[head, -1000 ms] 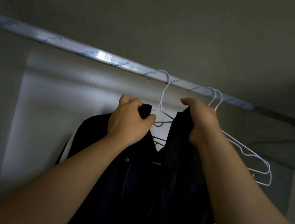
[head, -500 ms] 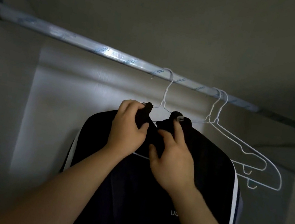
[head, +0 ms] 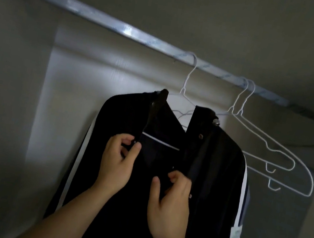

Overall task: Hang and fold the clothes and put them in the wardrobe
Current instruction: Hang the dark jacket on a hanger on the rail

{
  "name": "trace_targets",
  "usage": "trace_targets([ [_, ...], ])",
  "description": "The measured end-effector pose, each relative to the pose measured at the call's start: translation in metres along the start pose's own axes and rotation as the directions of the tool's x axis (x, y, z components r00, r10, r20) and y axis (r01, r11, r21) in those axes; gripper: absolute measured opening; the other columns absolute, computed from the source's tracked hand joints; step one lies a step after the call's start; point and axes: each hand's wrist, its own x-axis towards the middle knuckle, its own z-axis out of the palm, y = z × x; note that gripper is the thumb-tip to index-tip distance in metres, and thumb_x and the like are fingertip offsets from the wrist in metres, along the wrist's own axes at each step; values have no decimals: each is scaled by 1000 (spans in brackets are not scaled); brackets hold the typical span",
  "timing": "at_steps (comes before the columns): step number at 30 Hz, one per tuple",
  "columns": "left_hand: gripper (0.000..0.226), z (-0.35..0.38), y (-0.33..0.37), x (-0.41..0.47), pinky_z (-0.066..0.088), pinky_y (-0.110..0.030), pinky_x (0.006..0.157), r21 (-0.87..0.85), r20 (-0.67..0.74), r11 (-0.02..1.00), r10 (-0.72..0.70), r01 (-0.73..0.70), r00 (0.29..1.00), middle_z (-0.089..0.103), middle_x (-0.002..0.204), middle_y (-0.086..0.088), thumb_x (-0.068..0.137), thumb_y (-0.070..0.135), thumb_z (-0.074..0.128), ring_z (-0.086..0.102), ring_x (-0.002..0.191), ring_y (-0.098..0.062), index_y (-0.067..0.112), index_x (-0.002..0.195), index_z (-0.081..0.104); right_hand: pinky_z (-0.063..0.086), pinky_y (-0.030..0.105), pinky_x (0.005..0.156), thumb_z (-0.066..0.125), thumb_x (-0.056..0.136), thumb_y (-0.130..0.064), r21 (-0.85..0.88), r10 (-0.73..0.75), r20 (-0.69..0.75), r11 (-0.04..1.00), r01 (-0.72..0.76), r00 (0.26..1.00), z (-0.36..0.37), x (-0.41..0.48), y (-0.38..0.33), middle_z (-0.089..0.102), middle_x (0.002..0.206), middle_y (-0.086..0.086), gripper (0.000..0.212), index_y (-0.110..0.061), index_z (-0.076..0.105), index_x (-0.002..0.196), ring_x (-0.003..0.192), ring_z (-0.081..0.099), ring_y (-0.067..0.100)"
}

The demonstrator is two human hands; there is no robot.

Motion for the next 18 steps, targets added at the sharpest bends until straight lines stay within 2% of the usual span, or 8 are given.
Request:
trace_targets([
  [5,20,-3,-53,-54,53,-26,78,61,47,966,-253,250,966,64,101,11,91,47,63,61,87,2,34,106,58,51,30,71,62,90,-48,-47,218,144,976,-213,965,21,-51,31,36,114,-20,40,-40,28,108,96,56,6],
  [7,16,-3,-68,-75,53,-23,74,100,94,957,-280,271,955,65,96,12,91,41,67,62,83,0,36,103,58,49,27,71,66,89,-44,-54,275,189,962,-269,943,26,-65,42,37,115,-19,41,-39,29,108,95,54,4],
  [9,20,-4,-80,-92,50,-15,65,157,128,950,-289,269,949,64,91,16,87,39,72,63,79,-1,39,99,56,41,19,64,66,89,-44,-59,329,239,944,-324,914,30,-75,48,38,112,-21,41,-40,29,106,88,52,-2],
  [11,24,-5,-94,-108,48,-14,60,221,135,922,-352,318,926,64,87,16,85,36,74,64,77,0,41,96,54,35,12,60,64,88,-47,-112,431,288,902,-417,855,33,-87,55,46,107,-21,34,-41,33,101,82,52,-10],
  [12,25,-7,-101,-117,47,-14,60,251,140,901,-395,353,908,65,86,14,85,32,75,64,76,1,41,95,54,35,12,59,62,88,-50,-161,480,322,877,-453,816,35,-94,59,52,102,-19,30,-39,36,98,80,54,-9],
  [14,26,-11,-117,-136,49,-16,64,302,169,860,-473,411,865,67,83,11,87,24,74,64,76,3,40,93,55,44,21,66,57,89,-58,-321,581,417,814,-484,699,37,-106,64,62,89,-15,26,-34,46,89,81,61,0],
  [17,22,-15,-138,-163,58,-31,79,370,192,772,-608,517,771,68,85,10,92,16,67,65,76,-2,37,91,60,56,28,76,50,93,-65,-407,687,580,711,-574,439,49,-130,79,72,79,-2,51,-21,64,73,76,70,15],
  [18,18,-16,-144,-171,58,-34,82,397,197,737,-651,547,733,69,87,9,94,16,64,66,79,-4,34,92,62,59,31,73,49,96,-62,-396,704,620,662,-636,346,55,-138,83,74,78,2,51,-19,68,78,69,71,15],
])
